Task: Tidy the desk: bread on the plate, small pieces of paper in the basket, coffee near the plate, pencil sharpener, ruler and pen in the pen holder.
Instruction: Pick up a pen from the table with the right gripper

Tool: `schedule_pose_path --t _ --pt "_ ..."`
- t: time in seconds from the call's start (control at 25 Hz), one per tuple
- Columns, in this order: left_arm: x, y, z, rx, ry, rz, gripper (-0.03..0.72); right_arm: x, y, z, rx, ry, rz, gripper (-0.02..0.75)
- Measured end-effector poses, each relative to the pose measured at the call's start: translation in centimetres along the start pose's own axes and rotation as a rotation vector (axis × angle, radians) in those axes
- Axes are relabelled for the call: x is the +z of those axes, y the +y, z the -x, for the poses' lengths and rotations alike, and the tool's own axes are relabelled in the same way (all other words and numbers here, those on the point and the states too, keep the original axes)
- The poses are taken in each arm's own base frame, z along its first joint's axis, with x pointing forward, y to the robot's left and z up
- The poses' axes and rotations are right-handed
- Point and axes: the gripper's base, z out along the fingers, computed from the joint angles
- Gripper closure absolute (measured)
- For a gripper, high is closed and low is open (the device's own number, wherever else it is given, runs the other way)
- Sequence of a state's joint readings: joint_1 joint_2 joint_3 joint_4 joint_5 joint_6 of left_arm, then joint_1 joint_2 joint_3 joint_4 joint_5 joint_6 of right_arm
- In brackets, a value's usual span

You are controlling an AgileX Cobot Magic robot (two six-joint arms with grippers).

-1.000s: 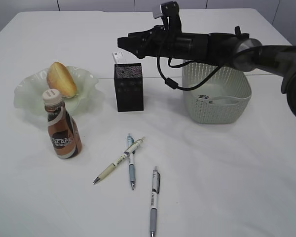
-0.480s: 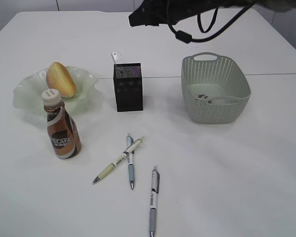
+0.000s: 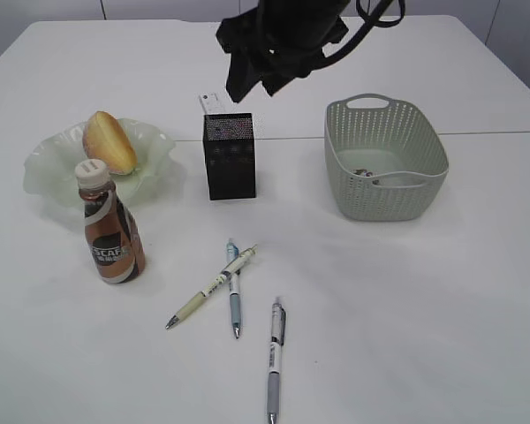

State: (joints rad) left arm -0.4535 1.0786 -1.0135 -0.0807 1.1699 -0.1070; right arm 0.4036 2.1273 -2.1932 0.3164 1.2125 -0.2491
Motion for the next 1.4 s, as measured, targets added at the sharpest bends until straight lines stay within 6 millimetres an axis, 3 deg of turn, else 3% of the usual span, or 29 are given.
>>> schedule_pose_path --t 0.24,0.44,0.84,1.0,1.08,1.4 --pt "0.0 0.0 -0.1 0.002 0.006 0.001 0.356 0.0 0.5 -0.4 0.111 0.05 -0.097 0.332" --pt "-0.1 0.0 -0.2 0.001 0.014 0.0 0.356 -0.6 2.6 -1.5 0.128 0.088 -0.133 0.332" --pt "-0.1 0.0 -0.4 0.0 0.037 0.0 0.357 2.5 3.8 -11.0 0.169 0.442 -0.139 0.332" --pt "-0.1 -0.1 -0.3 -0.003 0.034 -0.009 0.357 3.6 3.8 -13.2 0.27 0.518 -0.142 0.332" --pt "-0.1 -0.1 -0.3 -0.004 0.025 -0.013 0.357 3.9 4.1 -13.2 0.354 0.499 -0.13 0.333" --pt "-0.1 -0.2 0.5 -0.005 -0.054 -0.023 0.363 5.1 4.0 -10.4 0.876 0.145 -0.121 0.333"
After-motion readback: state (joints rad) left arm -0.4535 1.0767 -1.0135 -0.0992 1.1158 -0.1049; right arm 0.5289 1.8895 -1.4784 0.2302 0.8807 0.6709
